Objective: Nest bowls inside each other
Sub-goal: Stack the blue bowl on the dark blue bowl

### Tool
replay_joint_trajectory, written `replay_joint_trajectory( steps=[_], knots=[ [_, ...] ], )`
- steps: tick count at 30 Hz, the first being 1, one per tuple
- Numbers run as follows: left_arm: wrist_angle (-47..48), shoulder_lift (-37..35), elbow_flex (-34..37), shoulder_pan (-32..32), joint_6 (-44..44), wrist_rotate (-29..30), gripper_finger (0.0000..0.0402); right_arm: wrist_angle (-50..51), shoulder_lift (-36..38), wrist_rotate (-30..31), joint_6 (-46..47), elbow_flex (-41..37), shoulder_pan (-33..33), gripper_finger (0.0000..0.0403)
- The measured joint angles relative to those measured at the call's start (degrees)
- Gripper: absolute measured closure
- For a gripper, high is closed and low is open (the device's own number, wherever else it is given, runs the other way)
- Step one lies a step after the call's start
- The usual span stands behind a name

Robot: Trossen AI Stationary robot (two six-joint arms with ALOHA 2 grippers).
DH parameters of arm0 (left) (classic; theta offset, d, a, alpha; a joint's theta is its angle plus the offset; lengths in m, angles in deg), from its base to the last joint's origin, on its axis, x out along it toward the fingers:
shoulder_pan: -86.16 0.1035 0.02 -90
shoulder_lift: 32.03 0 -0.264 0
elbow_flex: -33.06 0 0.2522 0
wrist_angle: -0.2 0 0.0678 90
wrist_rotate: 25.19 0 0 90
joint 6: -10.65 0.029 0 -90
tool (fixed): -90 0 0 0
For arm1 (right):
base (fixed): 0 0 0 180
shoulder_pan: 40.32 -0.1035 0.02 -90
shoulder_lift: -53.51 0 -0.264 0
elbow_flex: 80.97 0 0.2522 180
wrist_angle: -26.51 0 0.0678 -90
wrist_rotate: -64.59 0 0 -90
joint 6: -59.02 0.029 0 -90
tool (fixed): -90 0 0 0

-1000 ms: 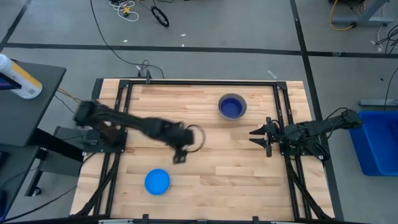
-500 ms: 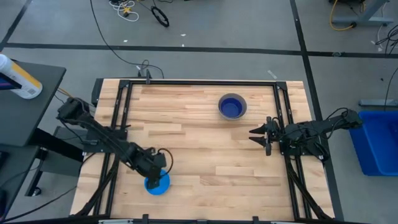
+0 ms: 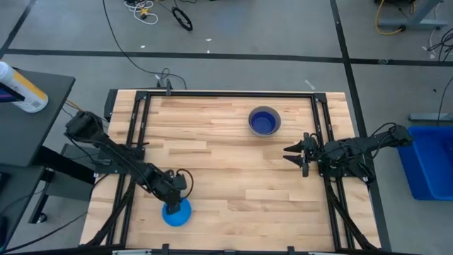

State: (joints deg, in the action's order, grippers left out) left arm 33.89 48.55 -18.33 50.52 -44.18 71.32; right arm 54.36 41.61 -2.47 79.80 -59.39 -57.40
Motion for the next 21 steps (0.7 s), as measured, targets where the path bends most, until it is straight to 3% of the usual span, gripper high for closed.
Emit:
replay_joint_trajectory(
  steps=[4,9,15,21],
  knots=[
    [-1.3,0.0,0.0,0.0,1.1,-0.9,0.0257,0.0,0.0,0.0,0.0,0.0,0.0,0.0233],
    [-3.2,0.1,0.0,0.0,4.0,1.1,0.0384,0.0,0.0,0.0,0.0,0.0,0.0,0.0233],
    [-7.6,0.2,0.0,4.5,10.8,6.5,0.0395,0.0,0.0,0.0,-0.2,0.0,0.0,0.0237],
    [-26.7,0.2,0.0,17.5,33.9,9.7,0.0396,0.0,0.0,0.0,-0.8,0.0,0.0,0.0238]
  ],
)
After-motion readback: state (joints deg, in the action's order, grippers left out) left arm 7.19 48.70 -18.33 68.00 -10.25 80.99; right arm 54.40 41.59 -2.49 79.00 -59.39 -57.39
